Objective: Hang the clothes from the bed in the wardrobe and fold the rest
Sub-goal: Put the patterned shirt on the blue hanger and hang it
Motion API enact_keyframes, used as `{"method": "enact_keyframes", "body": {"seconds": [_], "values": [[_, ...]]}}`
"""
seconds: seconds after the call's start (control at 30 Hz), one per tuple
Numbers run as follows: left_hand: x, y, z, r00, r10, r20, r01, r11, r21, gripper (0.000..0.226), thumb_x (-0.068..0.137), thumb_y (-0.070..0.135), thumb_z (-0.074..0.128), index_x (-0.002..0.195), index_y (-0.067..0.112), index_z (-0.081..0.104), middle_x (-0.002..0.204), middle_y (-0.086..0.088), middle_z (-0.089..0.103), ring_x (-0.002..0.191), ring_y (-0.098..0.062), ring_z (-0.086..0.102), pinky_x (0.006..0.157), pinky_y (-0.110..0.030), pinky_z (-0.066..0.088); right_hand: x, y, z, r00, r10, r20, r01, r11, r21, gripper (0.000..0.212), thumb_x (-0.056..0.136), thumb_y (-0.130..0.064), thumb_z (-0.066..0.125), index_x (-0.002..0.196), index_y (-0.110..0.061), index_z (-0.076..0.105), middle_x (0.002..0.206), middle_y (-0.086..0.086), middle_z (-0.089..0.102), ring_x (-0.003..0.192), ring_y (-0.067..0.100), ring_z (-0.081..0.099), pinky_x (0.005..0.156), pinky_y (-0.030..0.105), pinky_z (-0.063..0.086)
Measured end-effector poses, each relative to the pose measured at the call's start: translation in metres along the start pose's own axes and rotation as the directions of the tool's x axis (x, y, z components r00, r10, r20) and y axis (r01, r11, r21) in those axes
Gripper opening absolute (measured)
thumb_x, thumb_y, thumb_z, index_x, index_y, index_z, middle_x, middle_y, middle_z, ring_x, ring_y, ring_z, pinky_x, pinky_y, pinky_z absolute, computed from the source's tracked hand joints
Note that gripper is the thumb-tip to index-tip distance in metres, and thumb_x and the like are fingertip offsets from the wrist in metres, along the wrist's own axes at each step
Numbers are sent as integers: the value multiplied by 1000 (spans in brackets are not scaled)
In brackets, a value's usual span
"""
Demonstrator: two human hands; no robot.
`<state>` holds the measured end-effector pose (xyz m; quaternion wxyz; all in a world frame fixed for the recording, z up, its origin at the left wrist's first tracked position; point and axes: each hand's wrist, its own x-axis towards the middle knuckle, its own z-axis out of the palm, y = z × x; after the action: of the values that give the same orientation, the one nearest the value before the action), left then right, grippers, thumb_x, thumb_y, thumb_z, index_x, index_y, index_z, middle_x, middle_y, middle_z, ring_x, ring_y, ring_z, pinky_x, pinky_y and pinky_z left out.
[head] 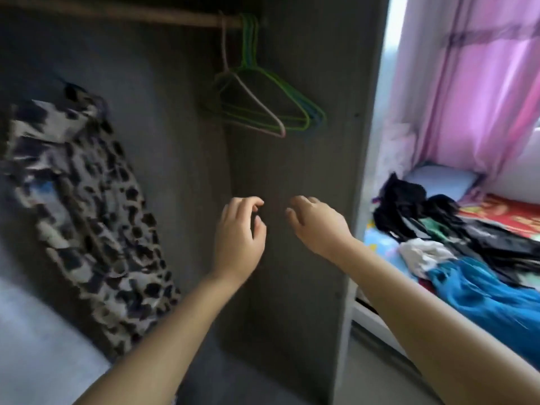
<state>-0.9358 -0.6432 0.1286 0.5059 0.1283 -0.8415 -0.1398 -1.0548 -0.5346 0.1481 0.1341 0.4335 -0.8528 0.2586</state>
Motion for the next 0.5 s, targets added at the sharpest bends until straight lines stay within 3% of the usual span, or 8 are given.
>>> {"method": "enact_keyframes", "body": {"seconds": [0.1,0.27,0.37,0.5], "values": [[-27,36,71,980,1,198,13,997,-71,39,80,26,35,106,11,60,97,-4,56,91,-23,53,81,-41,48,-50,81,6,988,152,27,-148,984,-103,33,99,-39,36,114,-15,52,114,9,57,105,33,58,72,36,42],[-82,102,167,888,46,457,19,990,-137,37,81,22,37,104,7,62,96,-13,58,91,-33,57,80,-45,50,-138,199,7,928,367,57,-359,925,-125,35,99,-35,37,123,-16,54,122,9,54,109,32,55,80,38,46],[-121,150,225,807,-14,590,146,973,-177,28,84,14,45,104,5,61,95,-15,57,91,-36,57,81,-45,49,-202,271,-1,864,493,103,-478,867,-138,35,100,-32,37,127,-15,51,124,9,51,111,31,53,85,40,48],[-163,218,296,673,-41,738,264,946,-187,26,88,4,52,112,7,58,97,-10,55,94,-29,54,84,-38,45,-282,356,-21,782,616,101,-601,786,-145,30,99,-31,39,120,-16,54,115,6,53,104,29,53,81,38,48]]}}
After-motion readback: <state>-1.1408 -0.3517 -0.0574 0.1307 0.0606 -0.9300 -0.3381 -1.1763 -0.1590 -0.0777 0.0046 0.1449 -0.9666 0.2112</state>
